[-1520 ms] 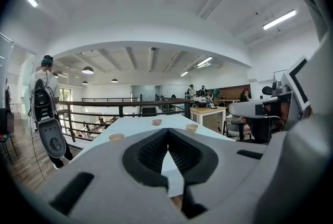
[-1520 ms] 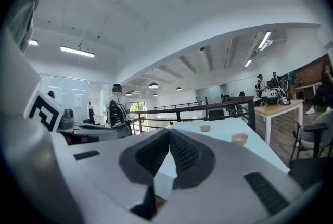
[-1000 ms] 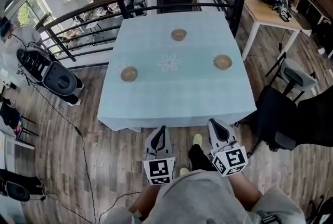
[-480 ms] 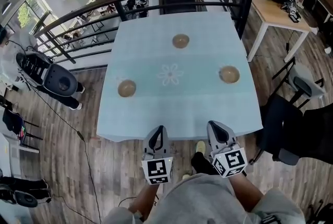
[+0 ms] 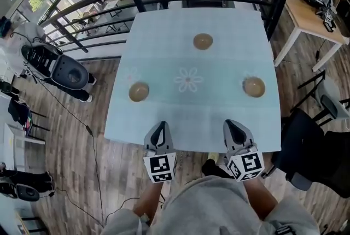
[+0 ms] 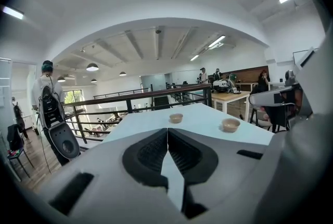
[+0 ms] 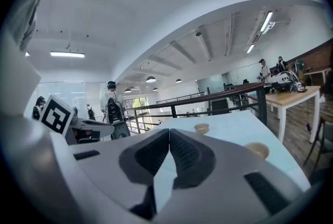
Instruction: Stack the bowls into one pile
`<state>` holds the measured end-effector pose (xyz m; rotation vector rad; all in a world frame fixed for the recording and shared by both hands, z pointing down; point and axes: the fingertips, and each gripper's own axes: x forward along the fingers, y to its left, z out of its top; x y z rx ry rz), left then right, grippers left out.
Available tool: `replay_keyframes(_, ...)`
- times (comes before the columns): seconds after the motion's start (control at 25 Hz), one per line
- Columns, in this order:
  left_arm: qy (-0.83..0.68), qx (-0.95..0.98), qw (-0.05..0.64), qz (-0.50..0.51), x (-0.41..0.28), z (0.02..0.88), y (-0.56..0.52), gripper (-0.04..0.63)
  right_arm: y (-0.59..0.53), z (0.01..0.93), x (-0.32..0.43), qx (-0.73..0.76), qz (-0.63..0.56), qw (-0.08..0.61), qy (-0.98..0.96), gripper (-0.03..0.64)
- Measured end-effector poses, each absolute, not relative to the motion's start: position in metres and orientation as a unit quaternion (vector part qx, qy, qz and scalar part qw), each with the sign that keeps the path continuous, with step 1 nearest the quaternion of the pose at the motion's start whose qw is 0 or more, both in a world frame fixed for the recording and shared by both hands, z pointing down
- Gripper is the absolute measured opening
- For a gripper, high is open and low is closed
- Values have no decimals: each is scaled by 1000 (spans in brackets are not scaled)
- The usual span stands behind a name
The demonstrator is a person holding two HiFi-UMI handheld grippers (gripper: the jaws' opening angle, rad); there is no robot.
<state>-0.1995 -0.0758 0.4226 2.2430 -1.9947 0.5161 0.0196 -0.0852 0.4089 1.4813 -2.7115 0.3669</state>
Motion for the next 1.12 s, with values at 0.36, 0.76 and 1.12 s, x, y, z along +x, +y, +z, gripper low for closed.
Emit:
replay_keyframes(0.36, -698, 686, 60, 198, -240, 435, -106, 20, -119, 417, 19, 450, 131, 10, -883, 26)
replay_keyframes(0.76, -745, 622, 73, 230, -292, 452, -118, 21, -140, 428, 7, 409, 145, 9, -901, 26)
replay_keyframes(1.12, -768, 586, 134, 222, -365, 491, -132, 21, -127, 449, -4, 410, 162, 27, -897, 27)
